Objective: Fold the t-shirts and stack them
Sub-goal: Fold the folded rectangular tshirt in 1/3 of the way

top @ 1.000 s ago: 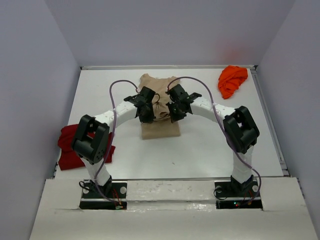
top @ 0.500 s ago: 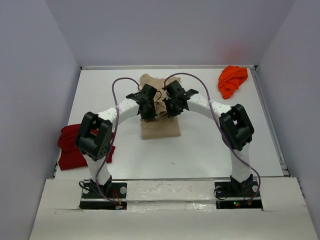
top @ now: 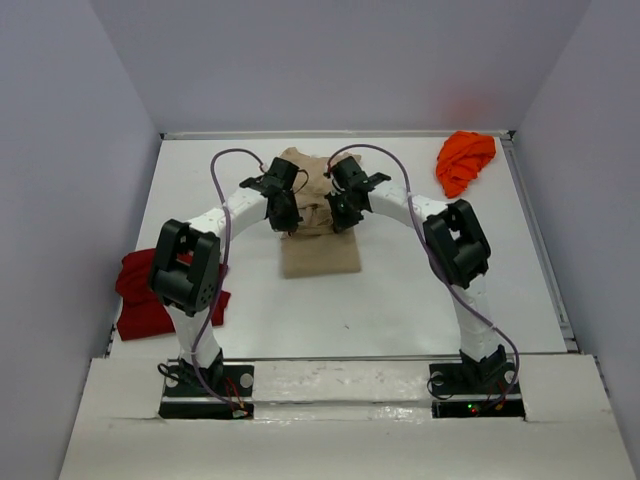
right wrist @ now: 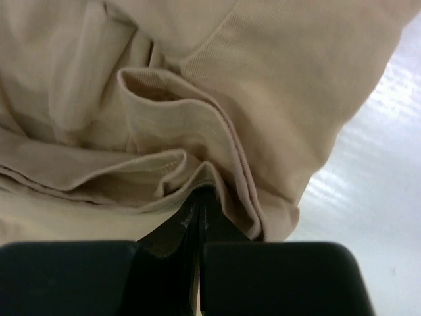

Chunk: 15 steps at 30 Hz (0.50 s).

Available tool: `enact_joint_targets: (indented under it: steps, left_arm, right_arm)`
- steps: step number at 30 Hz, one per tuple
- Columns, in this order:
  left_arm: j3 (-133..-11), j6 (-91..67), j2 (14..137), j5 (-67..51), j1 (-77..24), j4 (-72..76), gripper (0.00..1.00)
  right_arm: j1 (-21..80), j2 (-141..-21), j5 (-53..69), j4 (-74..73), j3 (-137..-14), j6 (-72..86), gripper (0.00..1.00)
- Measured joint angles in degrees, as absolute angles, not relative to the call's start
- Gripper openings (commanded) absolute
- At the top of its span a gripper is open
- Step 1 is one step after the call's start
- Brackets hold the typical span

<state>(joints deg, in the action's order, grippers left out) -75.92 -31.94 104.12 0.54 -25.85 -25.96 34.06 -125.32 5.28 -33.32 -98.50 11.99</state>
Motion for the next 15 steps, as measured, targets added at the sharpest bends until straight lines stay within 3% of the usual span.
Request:
enact_joint_targets:
  steps: [13,15]
  left_arm:
    - [-92.0,-31.5,112.1,1.6,-22.1,-30.1,0.0]
    - [-91.9,-31.5,112.1,1.5,-22.1,-30.3,0.0]
  right_arm:
    - [30.8,-133.1,5.7,-36.3,-113.9,8.5,0.0]
    - [30.7,-134.0,5.6,-36.6,-116.1,7.7,0.14]
